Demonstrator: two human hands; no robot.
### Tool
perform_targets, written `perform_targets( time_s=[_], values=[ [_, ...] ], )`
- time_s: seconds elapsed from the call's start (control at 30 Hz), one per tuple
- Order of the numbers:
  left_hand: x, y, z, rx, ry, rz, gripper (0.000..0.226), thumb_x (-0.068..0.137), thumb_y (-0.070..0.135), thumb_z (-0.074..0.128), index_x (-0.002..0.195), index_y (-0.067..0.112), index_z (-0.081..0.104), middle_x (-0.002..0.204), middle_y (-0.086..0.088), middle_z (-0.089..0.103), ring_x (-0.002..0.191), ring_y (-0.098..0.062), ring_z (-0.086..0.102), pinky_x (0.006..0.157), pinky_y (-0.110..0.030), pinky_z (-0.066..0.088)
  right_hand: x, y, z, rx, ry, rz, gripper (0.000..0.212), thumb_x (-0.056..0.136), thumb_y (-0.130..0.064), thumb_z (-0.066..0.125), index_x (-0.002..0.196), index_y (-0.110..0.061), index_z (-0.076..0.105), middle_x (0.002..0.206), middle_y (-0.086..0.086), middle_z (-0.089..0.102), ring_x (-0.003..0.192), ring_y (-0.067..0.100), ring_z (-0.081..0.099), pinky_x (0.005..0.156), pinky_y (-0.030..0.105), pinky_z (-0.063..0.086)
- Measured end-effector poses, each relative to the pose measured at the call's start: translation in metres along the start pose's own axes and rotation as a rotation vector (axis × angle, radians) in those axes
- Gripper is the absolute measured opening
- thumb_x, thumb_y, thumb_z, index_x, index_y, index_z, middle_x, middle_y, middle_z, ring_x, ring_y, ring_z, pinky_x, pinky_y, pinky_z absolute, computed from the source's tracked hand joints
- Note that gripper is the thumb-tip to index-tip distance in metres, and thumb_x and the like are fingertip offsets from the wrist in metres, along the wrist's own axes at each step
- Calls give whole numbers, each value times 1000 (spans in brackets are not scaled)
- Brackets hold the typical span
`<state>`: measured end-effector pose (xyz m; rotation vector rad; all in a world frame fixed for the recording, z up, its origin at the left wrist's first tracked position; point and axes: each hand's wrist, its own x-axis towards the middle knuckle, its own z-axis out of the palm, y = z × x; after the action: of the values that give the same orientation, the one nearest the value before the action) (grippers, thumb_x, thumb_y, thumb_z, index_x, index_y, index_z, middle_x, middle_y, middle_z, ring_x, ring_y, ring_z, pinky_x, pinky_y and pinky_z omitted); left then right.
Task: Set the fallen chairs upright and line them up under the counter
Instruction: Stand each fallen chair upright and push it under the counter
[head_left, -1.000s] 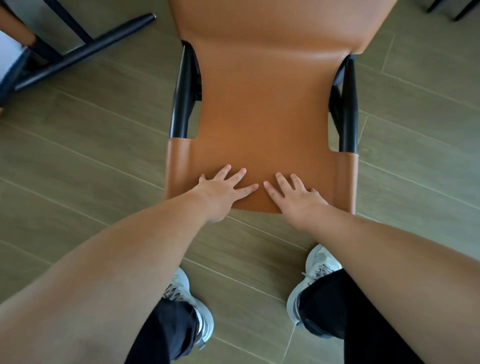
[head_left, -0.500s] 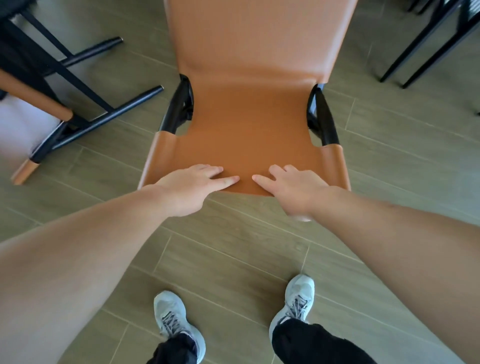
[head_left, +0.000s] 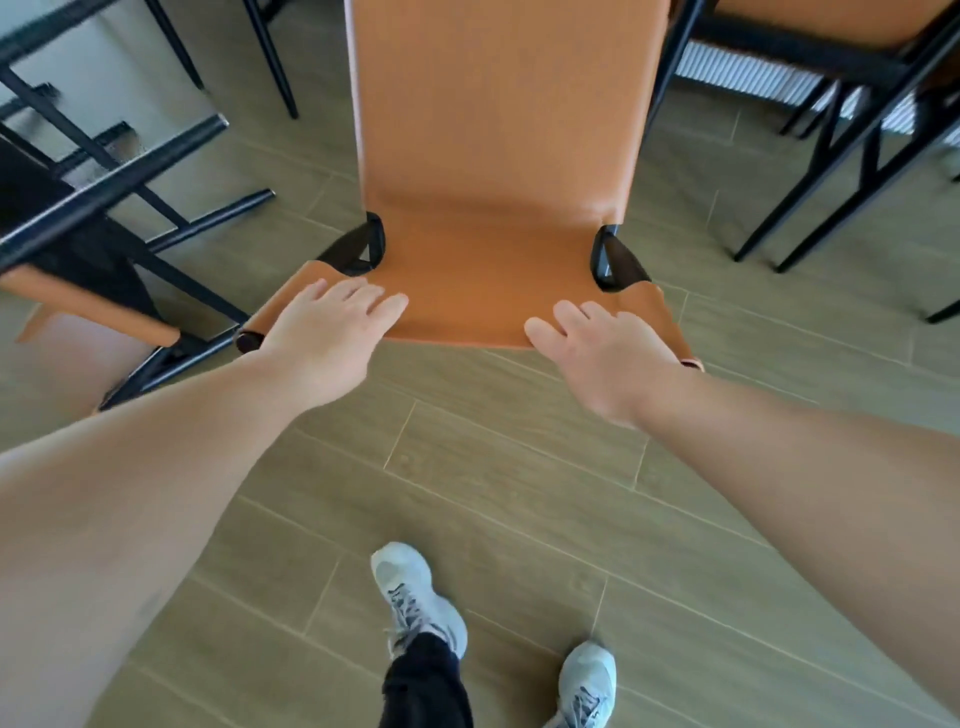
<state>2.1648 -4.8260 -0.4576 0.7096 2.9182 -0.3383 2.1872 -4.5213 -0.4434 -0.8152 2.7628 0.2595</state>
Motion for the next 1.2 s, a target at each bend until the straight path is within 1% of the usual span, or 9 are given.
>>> perform_targets(
  time_s=[0.07,0.13,0.2,0.33,0.47,0.63,0.73,0.97,1.2],
  values=[
    [19,-21,-11,-9,29,112,59,88,2,57,143,17,43,143,-8,53,135,-28,45,112,-46,35,12,20,-10,109,19,6,43,89,-5,43,128,-20,33,109,7,41,91,27,41,72,43,45],
    [41,-40,-23,6,66,215,53,85,4,64,136,13,51,138,-10,57,129,-29,51,109,-48,39,27,37,-19,230,43,47,26,99,-23,42,124,-19,39,110,7,42,97,30,45,82,49,47],
    [60,-55,-32,20,127,275,51,83,9,68,132,10,54,134,-14,58,123,-33,54,105,-50,42,42,49,-29,260,65,90,27,98,-33,46,120,-17,42,110,7,41,99,30,45,85,49,46],
    [91,-76,-54,-7,288,297,31,87,17,52,115,5,53,111,-18,57,96,-39,58,81,-51,47,67,69,-53,225,190,208,27,86,-23,58,107,-15,43,105,5,38,95,28,42,87,44,43],
    [121,-93,-79,-19,287,354,29,75,3,69,100,4,55,94,-18,54,75,-36,53,62,-44,45,92,92,-76,191,159,248,30,85,-17,56,110,-15,40,106,4,37,97,29,43,87,41,42],
    [156,-110,-95,-48,298,307,31,78,13,69,104,9,54,102,-18,51,83,-37,53,70,-46,42,119,117,-93,149,140,266,31,85,-23,56,110,-17,39,107,4,39,97,27,44,87,40,42],
    [175,-121,-103,-16,260,308,30,78,15,70,104,8,57,104,-17,53,85,-37,53,70,-45,41,134,131,-105,138,103,273,29,86,-24,54,111,-19,40,107,2,39,97,24,43,85,39,44],
    [225,-146,-119,32,233,340,28,85,23,64,109,9,57,107,-15,54,86,-36,54,70,-45,46,172,164,-125,126,83,270,24,90,-27,53,109,-21,40,107,0,40,93,22,42,81,41,48],
    [293,-177,-138,44,221,346,33,88,30,61,116,15,52,120,-13,50,103,-32,55,81,-48,53,225,215,-153,105,124,228,27,93,-39,49,112,-22,43,105,-1,42,86,18,35,77,40,47]
  ],
)
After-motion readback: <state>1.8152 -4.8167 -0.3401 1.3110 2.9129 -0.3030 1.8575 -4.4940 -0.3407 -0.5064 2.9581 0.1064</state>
